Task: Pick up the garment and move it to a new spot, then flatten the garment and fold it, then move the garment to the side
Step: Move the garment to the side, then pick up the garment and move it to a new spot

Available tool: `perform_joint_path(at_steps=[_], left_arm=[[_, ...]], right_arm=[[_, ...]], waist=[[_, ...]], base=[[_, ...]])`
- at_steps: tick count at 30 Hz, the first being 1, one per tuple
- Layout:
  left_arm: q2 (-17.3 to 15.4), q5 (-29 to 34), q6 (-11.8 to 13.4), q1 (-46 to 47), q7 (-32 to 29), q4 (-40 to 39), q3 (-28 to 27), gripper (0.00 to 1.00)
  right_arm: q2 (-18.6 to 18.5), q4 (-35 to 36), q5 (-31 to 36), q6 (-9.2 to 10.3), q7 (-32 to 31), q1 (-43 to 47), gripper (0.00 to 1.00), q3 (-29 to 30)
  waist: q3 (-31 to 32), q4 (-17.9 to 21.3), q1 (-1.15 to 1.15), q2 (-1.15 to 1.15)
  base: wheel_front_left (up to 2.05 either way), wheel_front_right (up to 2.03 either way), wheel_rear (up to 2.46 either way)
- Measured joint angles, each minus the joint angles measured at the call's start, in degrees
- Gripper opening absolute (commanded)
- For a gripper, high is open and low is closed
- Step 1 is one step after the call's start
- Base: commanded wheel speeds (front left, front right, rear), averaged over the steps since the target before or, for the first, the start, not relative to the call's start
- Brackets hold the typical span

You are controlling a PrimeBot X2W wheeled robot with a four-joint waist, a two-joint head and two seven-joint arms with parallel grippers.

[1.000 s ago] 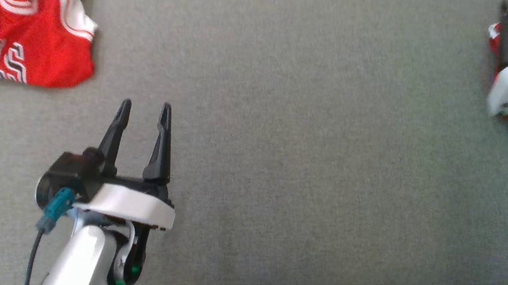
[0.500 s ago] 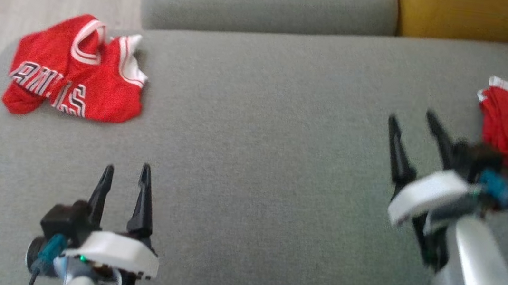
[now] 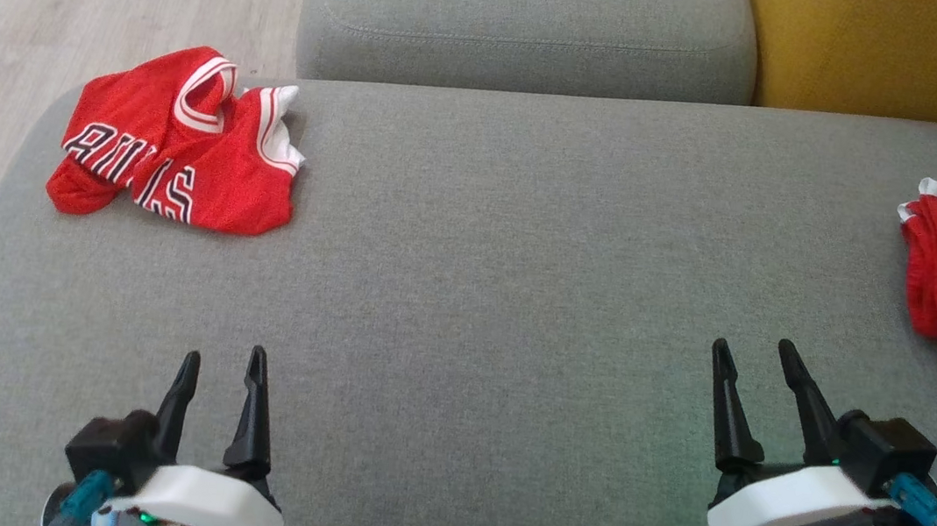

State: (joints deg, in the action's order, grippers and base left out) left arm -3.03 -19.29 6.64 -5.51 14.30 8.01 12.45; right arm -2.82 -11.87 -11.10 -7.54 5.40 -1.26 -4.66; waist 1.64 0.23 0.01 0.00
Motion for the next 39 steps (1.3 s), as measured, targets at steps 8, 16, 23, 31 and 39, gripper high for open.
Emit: perform_joint_path(at_steps=[8, 16, 23, 31, 39], left_arm=[[0.0, -0.03, 0.01, 0.01, -0.01, 0.02, 0.12, 1.0], [0.0, -0.03, 0.01, 0.01, -0.01, -0.08, 0.2, 1.0], [0.01, -0.03, 0.01, 0.06, -0.01, -0.21, 0.59, 1.0], [0.0, 0.51, -0.02, 0.7, -0.01, -0.31, 0.55, 1.0], [-0.02, 1.65, -0.29, 1.14, -0.01, -0.4, -0.46, 1.0]], right_arm=[[0.05, 1.27, -0.01, 0.0, 0.0, 0.46, 1.0, -0.16], [0.05, 1.69, 0.0, 0.0, -0.03, 0.66, 1.0, -0.16], [0.05, 2.16, 0.01, 0.0, -0.19, 0.74, 1.0, 0.05], [0.08, 2.92, 0.0, 0.0, -0.15, 1.12, 1.0, 0.66], [0.1, 2.87, -1.01, 0.0, 0.43, 2.09, 1.0, 0.05]], waist=[[-0.12, -0.09, 0.0, 0.0], [-0.2, 0.04, 0.0, 0.0], [-0.43, -0.87, 0.0, 0.0], [-0.19, -7.32, 0.0, 0.0], [0.41, -18.67, 0.0, 0.0]], base=[[0.0, 0.0, 0.0], [0.0, 0.0, 0.0], [0.0, 0.0, 0.0], [0.0, 0.0, 0.0], [0.0, 0.0, 0.0]])
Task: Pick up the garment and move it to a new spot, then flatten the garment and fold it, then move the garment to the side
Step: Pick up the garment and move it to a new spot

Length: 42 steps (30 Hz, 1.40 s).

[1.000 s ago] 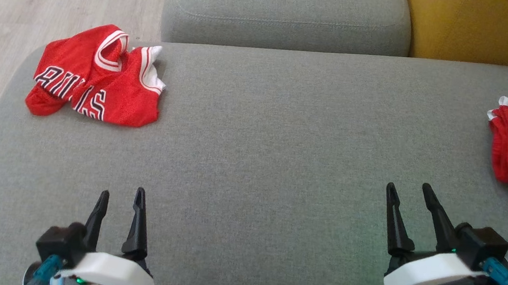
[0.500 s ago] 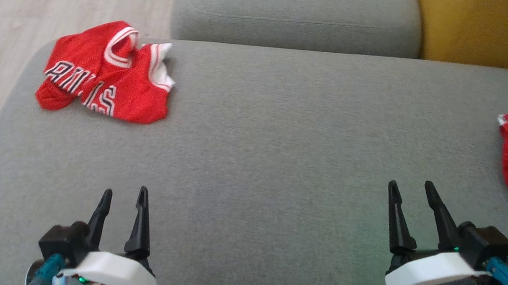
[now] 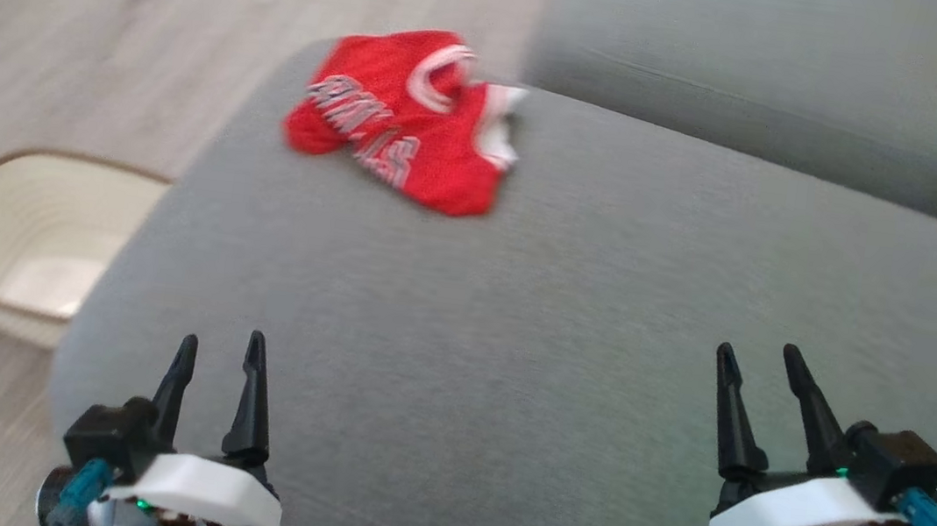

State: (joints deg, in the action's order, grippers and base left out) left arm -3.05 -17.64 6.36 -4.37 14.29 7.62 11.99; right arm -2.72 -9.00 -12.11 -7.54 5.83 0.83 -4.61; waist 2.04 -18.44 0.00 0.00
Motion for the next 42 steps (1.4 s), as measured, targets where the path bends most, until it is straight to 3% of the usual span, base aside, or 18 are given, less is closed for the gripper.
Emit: perform_joint_path(at_steps=[8, 16, 24, 29, 33, 42], left_arm=[[-0.08, 0.33, 0.31, -0.87, 0.0, -2.56, -3.61, 1.0], [-0.03, 0.33, 0.81, -2.74, 0.0, -4.83, -5.2, 1.0], [-0.42, 0.56, 0.41, -2.69, 0.0, -3.02, -5.34, 1.0], [-4.49, 2.14, -2.52, 0.32, -1.59, -2.16, -4.81, 1.0], [-7.77, 3.49, -4.7, 7.9, -4.47, -2.54, -4.2, 1.0], [-11.24, 3.57, -9.38, 27.28, -11.17, 0.48, -3.31, 1.0]], right_arm=[[0.13, -1.04, -0.59, 0.0, 0.22, -1.76, 1.0, -4.93], [0.1, -2.98, -0.94, 0.0, 0.26, -5.75, 1.0, -8.01], [0.1, -4.53, -1.03, 0.0, 1.77, -5.68, 1.0, -6.89], [0.11, -4.06, -1.0, 0.0, 1.97, -2.8, 1.0, -4.55], [0.12, -2.4, -0.69, 0.0, 1.19, -2.25, 1.0, -4.56], [0.1, 3.33, 2.8, 0.0, -1.14, -4.71, 1.0, -3.49]], waist=[[-0.49, -10.0, 0.0, 0.0], [-2.24, -11.6, 0.0, 0.0], [-1.12, -10.85, 0.0, 0.0], [-0.19, -9.85, 0.0, 0.0], [-0.72, -7.23, 0.0, 0.0], [-7.81, 0.63, 0.0, 0.0]], base=[[0.0, 0.0, 0.0], [0.0, 0.0, 0.0], [0.0, 0.0, 0.0], [0.0, 0.0, 0.0], [0.0, 0.0, 0.0], [0.0, 0.0, 0.0]])
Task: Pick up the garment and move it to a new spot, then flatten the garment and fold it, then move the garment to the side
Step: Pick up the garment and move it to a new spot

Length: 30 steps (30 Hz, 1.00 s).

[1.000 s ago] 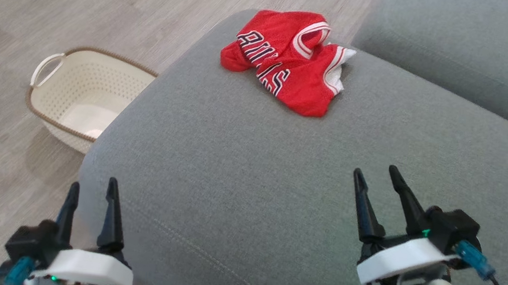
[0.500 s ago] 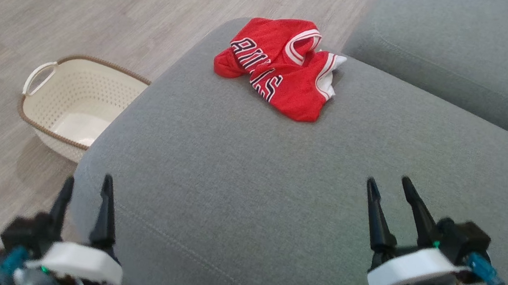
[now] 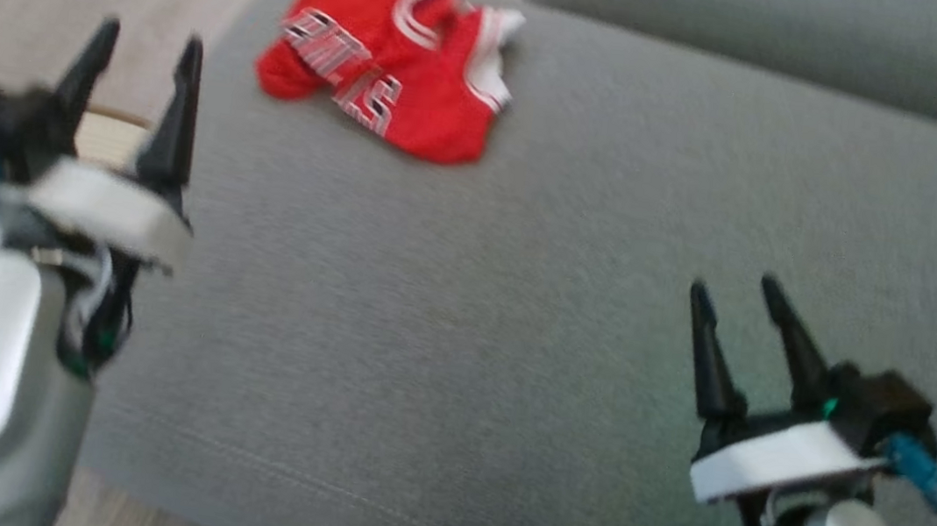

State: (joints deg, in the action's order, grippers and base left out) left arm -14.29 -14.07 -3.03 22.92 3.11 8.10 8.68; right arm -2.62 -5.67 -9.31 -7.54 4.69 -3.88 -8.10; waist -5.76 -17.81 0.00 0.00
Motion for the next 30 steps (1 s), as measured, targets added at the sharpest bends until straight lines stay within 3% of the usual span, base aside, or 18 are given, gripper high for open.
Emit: perform_joint_path(at_steps=[14, 23, 30], left_arm=[[-3.52, -4.49, -3.56, 27.66, -14.36, 22.36, 1.38, 1.0], [-5.91, -9.78, -4.09, 30.77, -24.13, 30.16, 1.92, 1.0], [-8.68, -10.47, -4.1, 33.41, -25.98, 30.99, 1.69, 1.0]], right_arm=[[-0.13, 7.02, 2.38, 0.0, -1.11, -10.94, 1.0, -0.34], [-0.15, 7.46, 2.24, 0.0, 0.97, -13.9, 1.0, 0.01], [-0.15, 7.03, 1.66, 0.0, 2.3, -14.67, 1.0, -0.01]], waist=[[-17.73, 11.14, -0.02, 0.0], [-26.65, 17.78, -0.02, 0.0], [-29.11, 20.67, 0.0, 0.0]], base=[[0.0, 0.0, 0.0], [0.0, 0.0, 0.0], [0.0, 0.0, 0.0]])
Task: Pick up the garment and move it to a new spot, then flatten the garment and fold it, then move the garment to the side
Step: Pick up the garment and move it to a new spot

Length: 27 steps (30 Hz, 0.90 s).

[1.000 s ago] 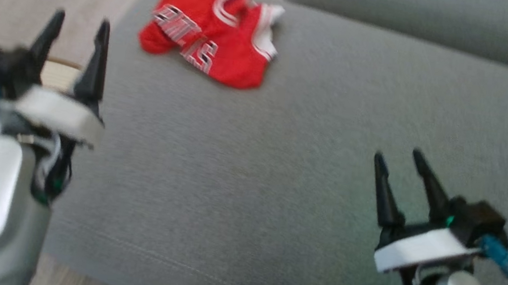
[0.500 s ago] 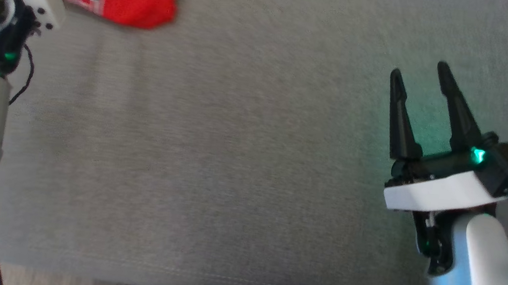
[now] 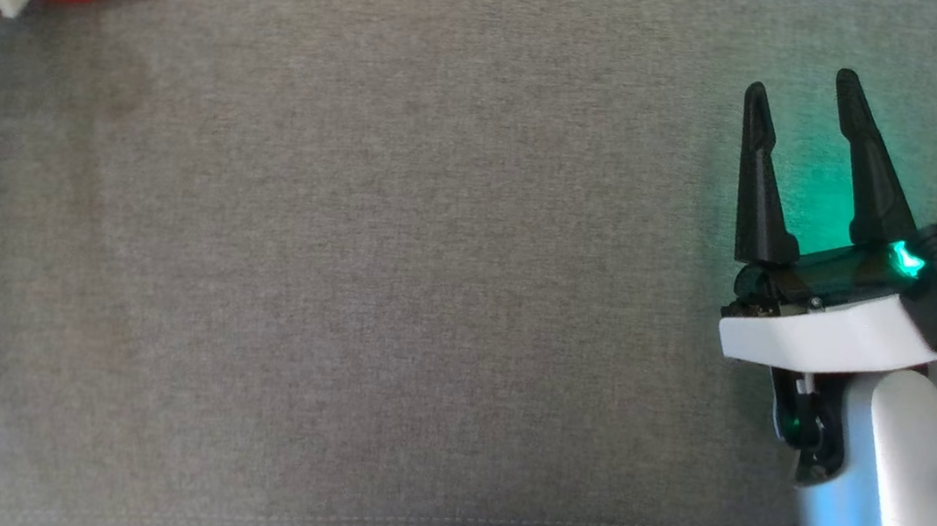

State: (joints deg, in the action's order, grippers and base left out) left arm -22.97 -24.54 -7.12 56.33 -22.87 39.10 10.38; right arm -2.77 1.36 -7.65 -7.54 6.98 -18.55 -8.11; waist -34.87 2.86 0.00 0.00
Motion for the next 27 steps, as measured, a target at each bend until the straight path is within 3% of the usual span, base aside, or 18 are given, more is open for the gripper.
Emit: perform_joint_path(at_steps=[1, 2, 4, 5, 17, 27], left_arm=[[-0.32, -0.35, 0.0, 0.26, -0.53, 0.15, 0.01, 1.0], [-0.49, -0.47, 0.0, 0.37, -0.76, 0.24, 0.03, 0.79], [-0.53, -0.49, 0.01, 0.31, -0.76, 0.52, 0.1, 0.22], [-0.56, -0.49, 0.01, 0.27, -0.75, 0.75, 0.23, 0.01], [-1.83, -0.3, 0.0, -1.93, 3.43, -0.48, 4.56, 0.0], [-2.81, -4.07, -0.37, -3.18, 5.03, -9.04, 14.8, 0.0]], right_arm=[[0.0, -0.12, -0.01, 0.0, 0.34, 0.0, 1.0, 0.0], [0.0, -0.15, -0.01, 0.0, 0.49, 0.0, 1.0, 0.0], [0.0, -0.37, -0.01, 0.0, 0.8, -0.03, 1.0, 0.01], [0.0, -0.46, -0.01, 0.0, 1.09, -0.03, 1.0, 0.02], [0.01, -4.0, -1.36, 0.0, 2.69, 0.37, 1.0, 0.86], [0.02, -5.79, -2.03, 0.0, 3.18, 5.28, 1.0, 2.83]], waist=[[-0.08, 0.27, 0.0, 0.0], [-0.01, 0.44, 0.0, 0.0], [0.51, 0.52, 0.0, 0.0], [0.86, 0.53, 0.0, 0.0], [9.03, 0.18, 0.0, 0.0], [19.48, 0.53, 0.0, 0.0]], base=[[0.0, 0.0, 0.0], [0.0, 0.0, 0.0], [0.0, 0.0, 0.0], [0.0, 0.0, 0.0], [0.0, 0.0, 0.0], [0.0, 0.0, 0.0]])
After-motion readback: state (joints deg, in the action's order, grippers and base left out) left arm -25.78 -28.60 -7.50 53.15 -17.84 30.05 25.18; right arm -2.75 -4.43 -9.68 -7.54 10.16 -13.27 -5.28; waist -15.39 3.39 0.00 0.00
